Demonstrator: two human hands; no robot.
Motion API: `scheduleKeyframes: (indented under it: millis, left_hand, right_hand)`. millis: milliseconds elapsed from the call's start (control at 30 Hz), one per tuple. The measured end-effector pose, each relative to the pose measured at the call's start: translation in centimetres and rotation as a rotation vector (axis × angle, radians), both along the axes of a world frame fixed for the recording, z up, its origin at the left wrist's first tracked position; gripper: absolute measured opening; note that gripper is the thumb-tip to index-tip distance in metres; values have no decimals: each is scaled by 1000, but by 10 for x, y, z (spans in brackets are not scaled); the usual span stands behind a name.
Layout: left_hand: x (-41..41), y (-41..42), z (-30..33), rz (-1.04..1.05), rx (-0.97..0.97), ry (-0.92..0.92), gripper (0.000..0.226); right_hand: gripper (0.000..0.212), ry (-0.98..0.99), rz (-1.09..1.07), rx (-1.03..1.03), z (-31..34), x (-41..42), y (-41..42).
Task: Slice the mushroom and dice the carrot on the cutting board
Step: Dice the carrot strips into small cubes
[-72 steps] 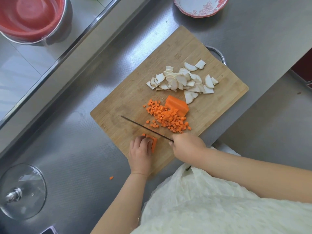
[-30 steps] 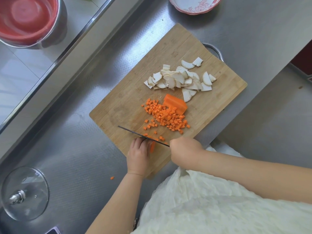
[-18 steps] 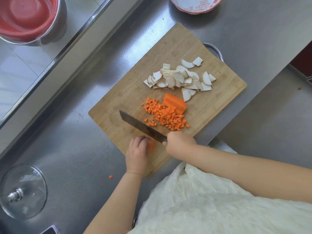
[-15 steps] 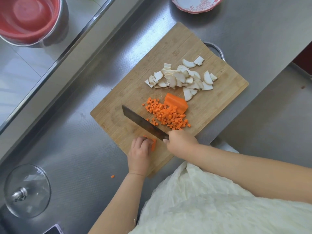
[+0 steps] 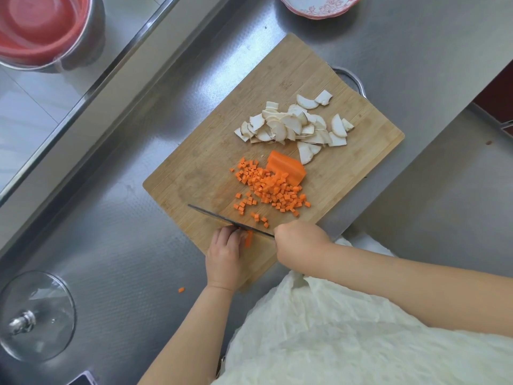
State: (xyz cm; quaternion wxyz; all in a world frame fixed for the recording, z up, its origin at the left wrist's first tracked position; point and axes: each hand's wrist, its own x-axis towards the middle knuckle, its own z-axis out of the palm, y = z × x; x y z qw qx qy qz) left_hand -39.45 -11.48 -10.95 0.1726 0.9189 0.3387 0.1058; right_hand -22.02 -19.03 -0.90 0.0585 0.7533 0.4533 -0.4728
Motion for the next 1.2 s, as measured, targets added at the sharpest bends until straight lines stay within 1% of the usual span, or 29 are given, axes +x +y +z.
scheduleKeyframes:
  millis: [133,200,267,367,467,533,633,800,900,1100,1200]
  left_hand:
    - [-3,1,-2,0,1,-5,19]
    - [-3,0,-2,2,-7,-15,21]
    - [-2,0,1,2,-22,-10,23]
    - [-1,2,4,-19,-61,17,17]
    - [0,5,8,-44,-74,31,14]
    - [0,4,11,-40,-66,15,13]
    - [0,1,12,-25,-52,12,14]
    - [-3,-3,9,26,-67,36,27]
    - [-4,-4,7,33,-62,36,27]
    - [-6,-4,4,36,-55,35,29]
    - [-8,-4,3,34,-68,42,26]
  right_hand:
    - [18,-20,3,-87,4,-5,6]
    - [17,-16,-14,-114,2,-9,8]
    - [19,-5,-57,-83,-4,-9,10]
    - [24,36,-176,-5,-12,-8,13]
    - [30,87,-281,17,-16,-6,16]
    - [30,83,-266,28,-15,-4,14]
    - [26,48,-173,47,-11,-2,4]
    - [16,15,-44,19,-7,-9,-5]
    - [16,1,-35,10,-7,-11,-4]
    - [15,4,-24,-81,-1,-16,5]
    - [19,-14,-54,-105,-5,-20,7]
